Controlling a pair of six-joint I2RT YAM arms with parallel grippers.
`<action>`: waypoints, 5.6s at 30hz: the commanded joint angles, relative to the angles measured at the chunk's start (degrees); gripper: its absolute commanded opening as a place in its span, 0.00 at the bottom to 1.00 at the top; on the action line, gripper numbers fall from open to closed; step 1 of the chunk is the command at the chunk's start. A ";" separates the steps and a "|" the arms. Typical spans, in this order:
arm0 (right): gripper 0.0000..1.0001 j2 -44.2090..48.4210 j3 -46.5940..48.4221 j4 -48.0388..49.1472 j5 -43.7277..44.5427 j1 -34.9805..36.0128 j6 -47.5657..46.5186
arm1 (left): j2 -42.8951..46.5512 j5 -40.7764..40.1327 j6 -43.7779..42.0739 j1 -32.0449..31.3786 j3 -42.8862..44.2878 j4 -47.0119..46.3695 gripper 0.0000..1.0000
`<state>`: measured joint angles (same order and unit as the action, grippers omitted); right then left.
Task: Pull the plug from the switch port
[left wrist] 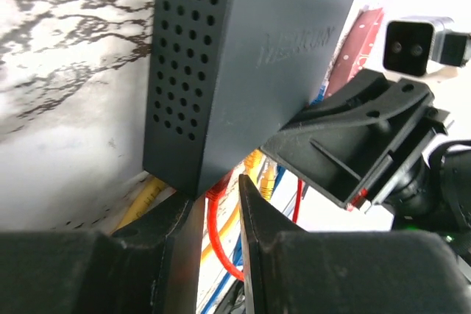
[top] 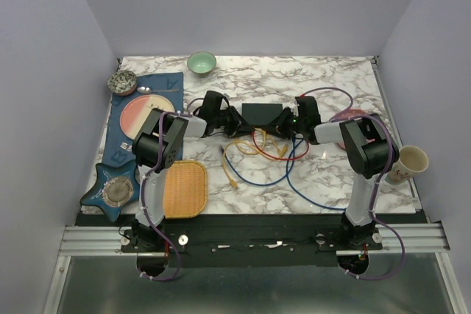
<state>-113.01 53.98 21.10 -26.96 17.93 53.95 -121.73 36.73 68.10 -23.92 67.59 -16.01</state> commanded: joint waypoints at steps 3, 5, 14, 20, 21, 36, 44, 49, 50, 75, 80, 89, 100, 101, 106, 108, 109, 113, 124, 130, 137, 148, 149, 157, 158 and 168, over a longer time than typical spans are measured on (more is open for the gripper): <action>0.00 2.62 -2.91 -11.78 0.24 2.72 -5.44 | 4.31 -4.65 -2.52 3.70 0.09 3.17 0.29; 0.00 2.88 -3.17 -12.22 0.33 2.98 -5.61 | 5.54 -6.14 -3.14 4.32 -0.36 4.66 0.29; 0.00 2.00 -3.00 -12.31 -0.02 3.25 -5.44 | 7.91 -6.41 -4.37 2.57 0.70 3.35 0.29; 0.00 6.83 -3.62 -19.85 6.03 3.25 -11.83 | 7.38 -5.97 -3.93 2.30 0.26 3.09 0.29; 0.00 9.10 -3.44 -24.66 9.26 3.25 -13.33 | 7.56 -6.14 -4.11 2.65 0.00 3.18 0.29; 0.47 29.51 -7.84 -36.58 26.61 3.25 -22.76 | 10.81 -7.99 -2.97 5.82 -4.48 1.95 0.30; 0.57 24.43 2.61 -30.51 19.93 3.25 -17.66 | 11.34 -6.94 -2.97 5.90 -5.10 0.90 0.31; 0.18 12.68 14.20 -30.51 16.87 3.25 -15.37 | 9.50 -6.23 -2.97 4.33 -6.24 -0.33 0.31; 0.13 11.25 15.79 -30.68 16.51 3.25 -14.85 | 9.23 -6.06 -3.06 3.97 -6.59 -1.21 0.31; 0.01 -6.52 28.03 -35.60 10.79 3.25 -14.23 | 4.93 -9.39 -4.29 0.90 -8.62 -5.35 0.96; 0.01 -6.70 28.11 -35.60 11.40 3.25 -14.32 | 4.84 -11.59 -4.55 0.63 -8.53 -2.54 0.99; 0.00 -5.47 27.15 -35.87 14.48 3.25 -13.96 | 4.75 -16.25 -4.38 -1.04 -7.92 0.36 0.70; 0.01 -5.99 27.41 -37.80 17.21 3.25 -13.70 | 4.40 -20.12 -1.21 -2.80 -5.81 3.71 0.45; 0.00 -6.08 27.32 -37.80 17.03 3.16 -13.70 | 4.22 -20.12 -0.86 -2.80 -5.89 3.18 0.48; 0.00 -6.61 27.32 -37.80 16.94 3.25 -13.52 | 3.61 -20.03 0.90 -2.71 -4.93 2.47 0.50; 0.00 -6.52 27.32 -37.80 17.12 3.25 -13.52 | 3.34 -20.29 1.34 -2.71 -4.14 3.00 0.50; 0.00 -6.52 27.32 -37.80 17.12 3.16 -13.61 | 2.91 -20.47 1.86 -2.71 -3.87 3.18 0.50; 0.00 -6.61 27.32 -37.89 17.12 3.25 -13.70 | 1.85 -20.65 3.35 -2.71 -3.34 3.62 0.47; 0.01 -6.70 26.62 -37.80 17.03 3.25 -13.61 | 0.88 -20.74 4.33 -2.53 -3.70 2.04 0.34; 0.00 -6.96 26.62 -37.80 17.03 3.25 -13.44 | 0.62 -19.07 4.50 -2.36 -5.62 -0.94 0.30; 0.01 -7.14 26.62 -37.89 17.03 3.25 -13.35 | 0.36 -17.49 4.76 -2.18 -9.23 -5.69 0.39; 0.01 -7.05 26.09 -37.89 17.20 3.25 -13.26 | 0.27 -16.69 5.73 -2.09 -10.90 -9.83 0.25; 0.01 -7.05 26.09 -37.80 17.20 3.16 -13.26 | 0.27 -16.69 5.82 -2.01 -10.99 -10.18 0.24; 0.00 -7.22 25.83 -37.80 17.12 3.25 -13.09 | 0.00 -16.16 6.08 -1.92 -12.31 -11.85 0.18; 0.00 -7.14 25.83 -37.80 17.12 3.25 -13.17 | -0.17 -15.99 6.17 -1.83 -12.31 -11.94 0.17; 0.01 2.44 17.22 -32.44 16.85 5.79 -13.86 | -1.14 -15.11 6.08 -1.39 -11.25 -11.67 0.00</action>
<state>-114.32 75.42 -9.47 -12.67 21.21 41.85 -119.81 21.58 75.09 -25.50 57.36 -33.43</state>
